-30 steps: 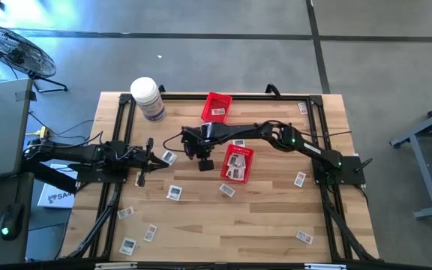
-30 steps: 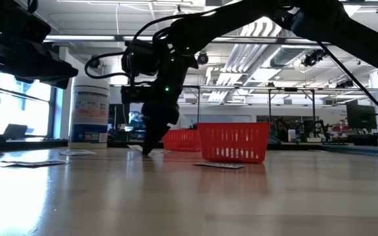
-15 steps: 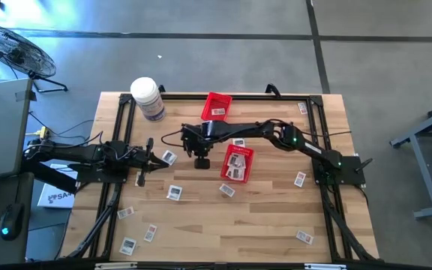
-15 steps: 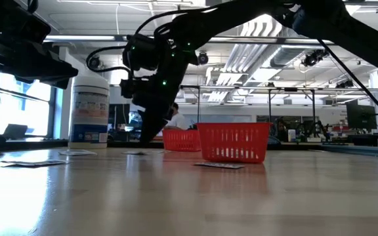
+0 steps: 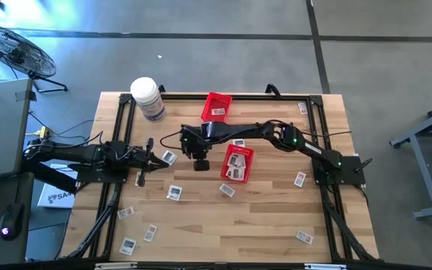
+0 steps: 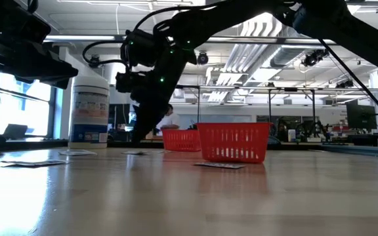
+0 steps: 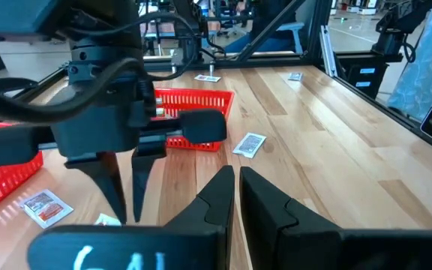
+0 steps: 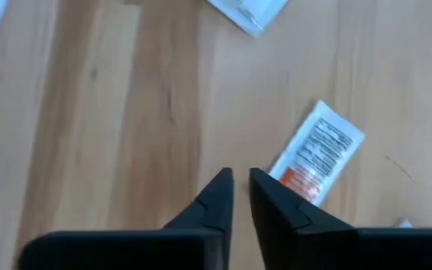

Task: Pick & Place First Aid Supplies
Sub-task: Put the white ointment pack into the top red bin

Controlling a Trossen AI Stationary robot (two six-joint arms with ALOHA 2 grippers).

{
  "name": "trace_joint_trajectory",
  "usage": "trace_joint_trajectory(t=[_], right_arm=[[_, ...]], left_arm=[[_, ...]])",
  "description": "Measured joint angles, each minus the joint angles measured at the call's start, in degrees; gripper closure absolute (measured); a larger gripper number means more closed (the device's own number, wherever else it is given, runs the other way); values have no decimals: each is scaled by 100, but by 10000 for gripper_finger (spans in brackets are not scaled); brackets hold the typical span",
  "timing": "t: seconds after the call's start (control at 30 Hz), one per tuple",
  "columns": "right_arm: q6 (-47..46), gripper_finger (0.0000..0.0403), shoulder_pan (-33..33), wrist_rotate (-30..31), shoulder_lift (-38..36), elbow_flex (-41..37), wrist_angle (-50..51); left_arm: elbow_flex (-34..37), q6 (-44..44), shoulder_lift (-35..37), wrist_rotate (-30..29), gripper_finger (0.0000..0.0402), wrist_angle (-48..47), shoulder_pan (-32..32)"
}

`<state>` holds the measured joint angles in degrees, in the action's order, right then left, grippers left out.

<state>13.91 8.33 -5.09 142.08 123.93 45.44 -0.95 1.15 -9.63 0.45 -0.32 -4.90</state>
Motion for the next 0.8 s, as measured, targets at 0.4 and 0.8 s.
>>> trace_joint_trajectory(t=[0.4, 0.8], right_arm=[[329, 290, 222, -478, -28, -303, -481], [534, 322, 241, -919, -150, -616, -1096]], left_arm=[[0, 0, 0, 2, 380, 0, 0], [0, 0, 2, 2, 380, 0, 0]])
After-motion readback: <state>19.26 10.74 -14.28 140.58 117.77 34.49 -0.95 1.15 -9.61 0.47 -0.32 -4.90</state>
